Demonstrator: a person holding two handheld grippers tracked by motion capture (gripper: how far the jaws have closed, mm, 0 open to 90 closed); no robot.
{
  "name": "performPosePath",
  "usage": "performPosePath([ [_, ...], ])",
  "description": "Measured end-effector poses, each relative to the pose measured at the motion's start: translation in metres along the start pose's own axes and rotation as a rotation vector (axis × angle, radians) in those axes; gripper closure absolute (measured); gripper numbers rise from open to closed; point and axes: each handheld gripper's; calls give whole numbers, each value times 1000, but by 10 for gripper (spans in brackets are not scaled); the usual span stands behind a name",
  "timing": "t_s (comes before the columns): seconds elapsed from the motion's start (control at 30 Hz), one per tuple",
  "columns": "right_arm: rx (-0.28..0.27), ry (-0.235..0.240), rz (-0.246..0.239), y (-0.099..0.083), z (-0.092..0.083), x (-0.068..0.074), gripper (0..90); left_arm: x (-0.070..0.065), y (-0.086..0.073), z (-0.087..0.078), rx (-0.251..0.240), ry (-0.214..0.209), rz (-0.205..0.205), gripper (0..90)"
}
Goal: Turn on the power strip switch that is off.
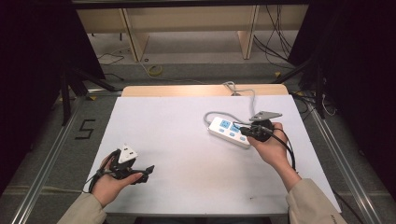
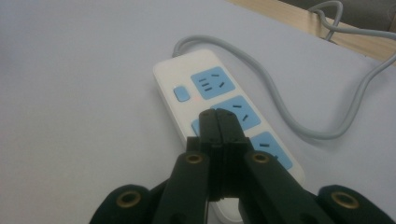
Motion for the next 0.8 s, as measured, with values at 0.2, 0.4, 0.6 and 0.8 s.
performPosePath([
  [0.2,10,0,0,1,4,0,900,0,0,0,0,-1,0,165],
  [0.4,15,-1,2,3,5,-1,900,0,0,0,0,-2,0,165],
  [0.6,21,-2,-4,7,8,0,900,0,0,0,-1,-1,0,165],
  [0.8,27,-2,-3,8,11,0,900,0,0,0,-1,-2,-1,165],
])
Point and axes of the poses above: each handheld gripper's, and its own axes: z roughly forward along the jaws, y roughly out of its top, x roughly to its left, and after that the axes turned 7 degrees about x, right-handed
